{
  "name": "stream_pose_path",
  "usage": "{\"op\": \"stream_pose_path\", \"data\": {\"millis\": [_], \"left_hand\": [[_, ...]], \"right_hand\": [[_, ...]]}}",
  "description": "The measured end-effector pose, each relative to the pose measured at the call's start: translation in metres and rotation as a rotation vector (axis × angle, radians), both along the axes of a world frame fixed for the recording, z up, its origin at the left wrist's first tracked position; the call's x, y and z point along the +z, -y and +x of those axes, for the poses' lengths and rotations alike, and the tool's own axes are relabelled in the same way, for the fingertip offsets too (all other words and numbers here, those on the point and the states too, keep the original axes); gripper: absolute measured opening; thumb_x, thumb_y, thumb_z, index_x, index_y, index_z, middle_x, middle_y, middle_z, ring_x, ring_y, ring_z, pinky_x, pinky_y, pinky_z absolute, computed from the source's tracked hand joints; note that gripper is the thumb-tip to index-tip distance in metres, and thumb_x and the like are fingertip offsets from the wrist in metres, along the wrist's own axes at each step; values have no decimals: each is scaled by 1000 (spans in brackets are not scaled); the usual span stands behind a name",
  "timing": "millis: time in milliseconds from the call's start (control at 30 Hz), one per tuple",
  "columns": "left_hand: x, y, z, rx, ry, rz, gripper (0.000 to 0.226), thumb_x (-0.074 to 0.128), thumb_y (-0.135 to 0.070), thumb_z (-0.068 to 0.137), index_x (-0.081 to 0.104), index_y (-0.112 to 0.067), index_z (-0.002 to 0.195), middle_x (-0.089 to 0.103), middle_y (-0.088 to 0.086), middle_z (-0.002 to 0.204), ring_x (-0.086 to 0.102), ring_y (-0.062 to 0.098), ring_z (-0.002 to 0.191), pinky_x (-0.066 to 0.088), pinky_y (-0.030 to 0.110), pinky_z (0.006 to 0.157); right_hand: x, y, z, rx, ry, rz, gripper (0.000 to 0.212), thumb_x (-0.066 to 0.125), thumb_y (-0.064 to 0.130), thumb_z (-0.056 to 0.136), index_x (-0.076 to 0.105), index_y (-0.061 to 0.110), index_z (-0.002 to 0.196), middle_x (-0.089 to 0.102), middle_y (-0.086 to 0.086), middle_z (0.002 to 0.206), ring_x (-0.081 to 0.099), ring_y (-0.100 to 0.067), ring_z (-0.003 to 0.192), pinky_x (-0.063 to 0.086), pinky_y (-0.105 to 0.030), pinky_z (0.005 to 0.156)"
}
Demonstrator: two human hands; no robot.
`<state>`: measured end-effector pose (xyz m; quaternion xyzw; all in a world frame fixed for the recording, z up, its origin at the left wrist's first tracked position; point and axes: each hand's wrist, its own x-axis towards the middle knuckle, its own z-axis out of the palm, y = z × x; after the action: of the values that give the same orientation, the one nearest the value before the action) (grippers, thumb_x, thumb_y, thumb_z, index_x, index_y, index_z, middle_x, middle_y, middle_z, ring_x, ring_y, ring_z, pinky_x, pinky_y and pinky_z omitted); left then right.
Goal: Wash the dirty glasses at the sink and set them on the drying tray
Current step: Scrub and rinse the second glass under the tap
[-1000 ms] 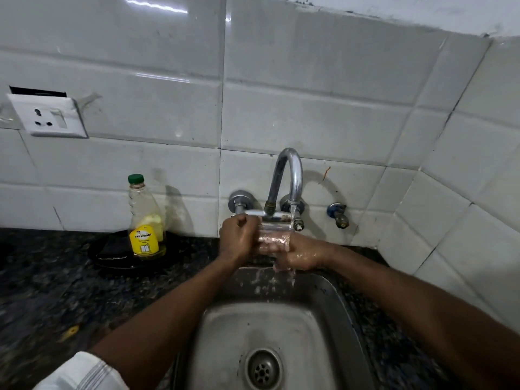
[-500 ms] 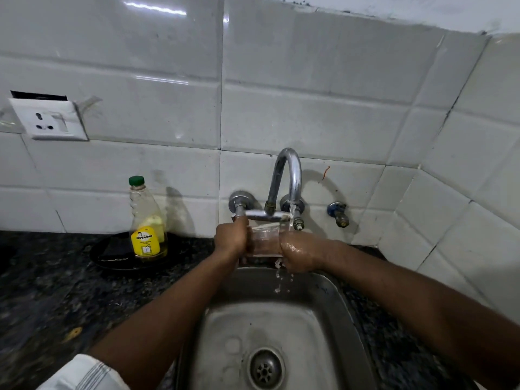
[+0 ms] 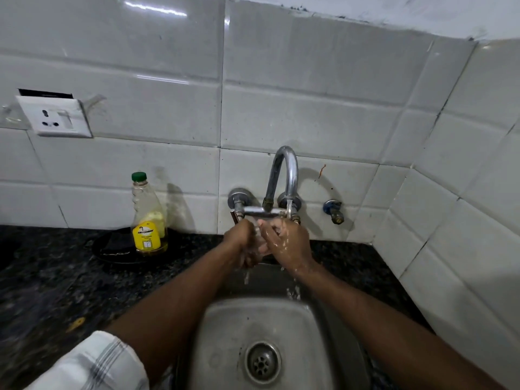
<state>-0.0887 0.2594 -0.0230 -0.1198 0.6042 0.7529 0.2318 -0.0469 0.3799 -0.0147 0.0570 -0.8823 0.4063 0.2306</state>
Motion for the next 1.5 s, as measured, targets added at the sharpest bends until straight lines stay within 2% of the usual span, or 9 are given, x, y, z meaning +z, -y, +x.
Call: {"op": "stream_pose_path", "data": {"millis": [133,300,433,633,800,1100,1200,1367,1500], "left_hand": [[-4,-2,7,68,-133,-193,42,48,-51,91,67,-13,95,72,10,90,68,26,69,55,31,59],[-7,18,6,16,-131,-290,35,52,-36,97,64,-4,100,70,14,88,63,27,70,52,34,65],[-6,20,14,-51,-52,-270,39,47,-37,97,62,-3,107,68,15,93,63,30,77,51,36,69],[5,-22,41,-44,-47,133,43,45,-42,98,66,-6,105,73,16,97,68,28,77,50,28,54],[39,-38,42,-88,-934,-1105,26,53,-33,92,68,-11,90,67,8,85,65,27,78,46,28,63],[32,-24,31,-124,-917,-1073,30,49,-32,94,65,-7,87,66,11,85,67,32,83,48,30,67],[16,-6,20,-119,-818,-880,37,47,-28,101,55,-12,69,59,8,71,63,30,75,45,29,62],[1,18,4,-9,-574,-864,41,45,-38,94,62,-2,87,69,19,95,65,35,87,52,36,74],[12,31,-4,107,-538,-939,40,57,-40,89,68,-2,94,67,14,92,62,32,83,39,31,61]], "right_hand": [[3,-4,10,27,17,-128,33,59,34,98,71,11,78,72,-1,62,70,-12,56,59,-32,60],[38,-28,14,208,88,927,34,47,39,101,65,13,91,62,0,79,56,-14,67,46,-29,62],[53,-42,15,215,60,893,41,48,39,101,64,10,76,60,-4,68,48,-14,57,47,-36,63],[29,-33,27,54,105,-36,33,62,29,96,69,6,74,70,-8,67,69,-21,62,52,-31,57],[-16,-14,39,-137,623,-1175,39,53,35,95,73,12,71,68,-7,74,62,-18,64,49,-27,65],[-21,-4,37,-90,644,-1291,32,45,31,102,70,12,97,74,-6,70,68,-20,71,53,-38,84],[-10,-3,33,-73,515,-1056,22,50,22,102,67,8,99,75,-10,77,70,-20,72,54,-35,69],[20,-25,28,310,172,336,7,64,16,92,63,15,86,68,1,84,65,-11,79,54,-28,71],[36,-34,24,325,141,555,9,64,23,90,58,22,84,65,4,82,61,-13,77,53,-36,71]]}}
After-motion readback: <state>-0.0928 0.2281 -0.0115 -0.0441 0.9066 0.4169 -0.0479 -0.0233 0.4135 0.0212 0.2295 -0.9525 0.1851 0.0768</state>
